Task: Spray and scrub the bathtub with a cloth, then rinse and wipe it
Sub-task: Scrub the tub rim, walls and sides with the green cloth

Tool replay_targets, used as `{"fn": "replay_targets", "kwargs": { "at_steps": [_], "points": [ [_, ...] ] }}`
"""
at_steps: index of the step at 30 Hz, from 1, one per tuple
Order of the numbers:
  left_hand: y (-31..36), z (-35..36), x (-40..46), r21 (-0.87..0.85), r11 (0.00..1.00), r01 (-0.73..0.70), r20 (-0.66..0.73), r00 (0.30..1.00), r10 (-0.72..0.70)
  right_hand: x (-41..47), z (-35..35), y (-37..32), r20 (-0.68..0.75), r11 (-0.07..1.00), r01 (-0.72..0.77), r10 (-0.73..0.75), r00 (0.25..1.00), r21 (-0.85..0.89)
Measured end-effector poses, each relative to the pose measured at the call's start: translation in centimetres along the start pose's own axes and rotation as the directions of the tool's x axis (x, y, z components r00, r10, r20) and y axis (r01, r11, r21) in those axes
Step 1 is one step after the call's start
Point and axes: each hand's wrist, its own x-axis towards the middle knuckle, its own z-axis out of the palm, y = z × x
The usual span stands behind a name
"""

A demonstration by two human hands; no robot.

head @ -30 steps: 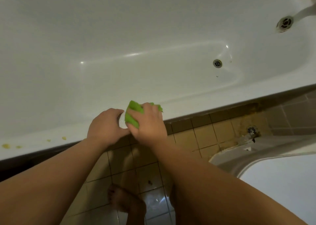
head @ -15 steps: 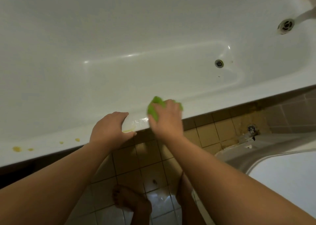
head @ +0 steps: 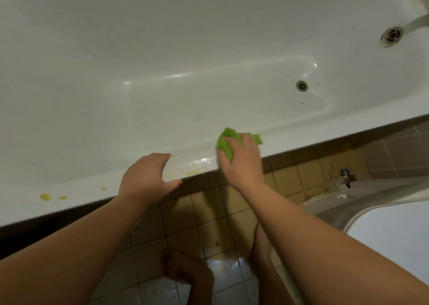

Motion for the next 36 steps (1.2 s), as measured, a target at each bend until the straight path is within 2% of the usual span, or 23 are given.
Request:
{"fn": "replay_targets", "kwargs": {
  "at_steps": [2, 4, 6, 10, 11, 15, 18, 20, 22, 26, 29, 31, 33, 36],
  "points": [
    [-0.7, -0.1, -0.2, 0.004, 1.000, 0.004, -0.006, 1.000, -0.003, -1.2, 1.5, -3.2, 0.136, 0.992, 0.111, -0.119, 0.983, 0.065],
    [-1.3, -0.3, -0.3, 0.012, 1.000, 0.001, 0.002, 1.000, -0.001, -1.6, 2.0, -4.2, 0.184, 0.984, 0.127, -0.149, 0.971, 0.125],
    [-1.9, -0.4, -0.5, 0.006, 1.000, 0.002, 0.001, 1.000, -0.002, -1.1, 1.7, -3.6, 0.136, 0.981, 0.085, -0.110, 0.985, 0.175],
    [-3.2, -0.5, -0.8, -0.009, 1.000, -0.006, -0.004, 1.000, 0.005, -0.1, 1.3, -2.5, 0.007, 0.958, -0.099, 0.100, 0.995, 0.268],
    [-3.5, -0.5, -0.9, -0.009, 1.000, -0.010, -0.003, 1.000, 0.010, -0.3, 1.8, -3.5, 0.004, 0.958, -0.108, 0.111, 0.994, 0.267],
    [-5.2, -0.4, -1.2, -0.035, 0.999, -0.020, -0.031, 0.999, 0.019, -2.5, 6.0, -10.1, 0.124, 0.962, 0.083, -0.119, 0.985, 0.260],
    [-7.0, -0.2, -1.8, -0.038, 0.996, -0.078, -0.118, 0.990, 0.073, -3.1, 7.8, -11.8, 0.171, 0.948, 0.300, -0.315, 0.934, 0.106],
    [-8.0, -0.1, -2.3, 0.014, 0.992, -0.125, -0.176, 0.976, 0.125, -2.6, 6.9, -9.9, 0.176, 0.932, 0.363, -0.357, 0.917, 0.002],
    [-8.7, -0.3, -2.3, 0.046, 0.994, -0.100, -0.150, 0.983, 0.106, -2.1, 4.8, -6.4, 0.129, 0.952, 0.301, -0.292, 0.948, -0.057],
    [-8.6, -0.6, -2.2, 0.022, 0.998, -0.060, -0.100, 0.993, 0.062, -1.3, 0.7, -0.1, 0.007, 0.994, 0.020, -0.020, 1.000, -0.111],
    [-8.5, -0.8, -2.4, -0.007, 0.998, -0.062, -0.080, 0.995, 0.062, -1.5, 1.9, -2.1, -0.009, 0.993, -0.052, 0.051, 0.999, -0.105],
    [-8.7, -0.9, -2.4, -0.014, 0.999, -0.052, -0.076, 0.996, 0.051, -2.0, 4.0, -6.3, 0.064, 0.996, 0.024, -0.018, 0.998, -0.081],
    [-9.1, -0.8, -2.4, 0.002, 0.998, -0.067, -0.089, 0.994, 0.067, -2.5, 6.3, -10.4, 0.153, 0.985, 0.165, -0.157, 0.976, -0.042],
    [-10.1, -0.4, -2.6, 0.017, 0.991, -0.135, -0.149, 0.980, 0.136, -2.7, 7.6, -11.8, 0.206, 0.950, 0.312, -0.298, 0.932, -0.036]
  ]
}}
